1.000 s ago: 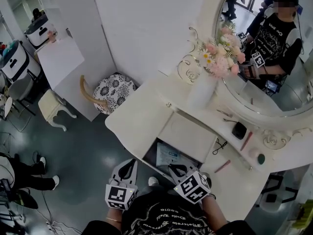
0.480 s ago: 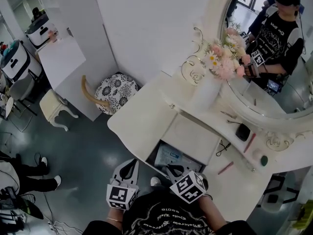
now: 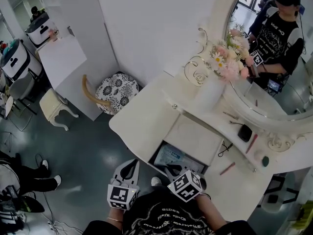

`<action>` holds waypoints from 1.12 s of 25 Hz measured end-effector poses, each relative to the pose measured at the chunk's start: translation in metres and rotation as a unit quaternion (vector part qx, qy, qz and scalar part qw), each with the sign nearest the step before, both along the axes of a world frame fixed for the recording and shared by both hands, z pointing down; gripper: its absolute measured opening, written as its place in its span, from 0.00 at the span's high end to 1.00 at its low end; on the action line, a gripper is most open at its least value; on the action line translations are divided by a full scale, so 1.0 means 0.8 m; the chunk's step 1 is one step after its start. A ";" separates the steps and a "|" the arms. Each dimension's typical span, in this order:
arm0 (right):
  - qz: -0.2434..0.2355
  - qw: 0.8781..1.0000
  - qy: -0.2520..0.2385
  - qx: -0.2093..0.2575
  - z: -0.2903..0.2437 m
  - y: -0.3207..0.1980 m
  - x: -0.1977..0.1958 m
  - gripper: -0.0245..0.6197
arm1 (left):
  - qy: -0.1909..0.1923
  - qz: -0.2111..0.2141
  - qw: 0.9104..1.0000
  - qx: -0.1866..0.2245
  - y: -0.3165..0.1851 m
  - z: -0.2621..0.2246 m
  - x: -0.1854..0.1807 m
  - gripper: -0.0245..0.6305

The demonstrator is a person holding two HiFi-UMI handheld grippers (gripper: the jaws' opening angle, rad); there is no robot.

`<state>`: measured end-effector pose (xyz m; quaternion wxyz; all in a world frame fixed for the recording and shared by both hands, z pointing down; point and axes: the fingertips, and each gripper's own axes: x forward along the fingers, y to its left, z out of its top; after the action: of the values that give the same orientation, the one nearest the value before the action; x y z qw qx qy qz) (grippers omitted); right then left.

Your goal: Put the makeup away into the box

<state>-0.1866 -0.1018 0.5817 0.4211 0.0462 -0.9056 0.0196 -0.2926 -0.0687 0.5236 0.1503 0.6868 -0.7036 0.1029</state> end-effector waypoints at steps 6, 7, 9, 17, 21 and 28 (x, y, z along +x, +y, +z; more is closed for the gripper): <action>0.020 1.000 -0.013 -0.014 0.003 -0.009 -0.003 0.82 | -0.033 0.023 0.999 -0.010 0.000 0.006 0.002 0.93; 0.024 0.999 -0.014 -0.020 0.003 -0.011 -0.002 0.79 | -0.034 0.027 0.999 -0.011 -0.001 0.007 0.005 0.93; 0.033 0.999 -0.020 -0.036 0.002 -0.011 -0.001 0.77 | -0.027 0.030 0.999 -0.011 -0.003 0.009 0.007 0.93; 0.062 0.988 -0.059 -0.132 -0.004 -0.008 0.007 0.75 | -0.012 0.024 1.000 -0.006 -0.006 0.006 0.001 0.93; 0.047 0.977 -0.082 -0.190 -0.009 0.004 0.007 0.76 | -0.009 0.021 1.000 -0.004 -0.007 0.007 -0.003 0.93; 0.043 0.974 -0.093 -0.204 -0.019 0.005 0.019 0.76 | -0.008 0.028 1.000 -0.002 -0.011 0.005 -0.002 0.93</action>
<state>-0.1714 -0.0976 0.5665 0.3345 -0.0035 -0.9148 0.2262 -0.2938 -0.0775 0.5276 0.1428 0.7053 -0.6849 0.1143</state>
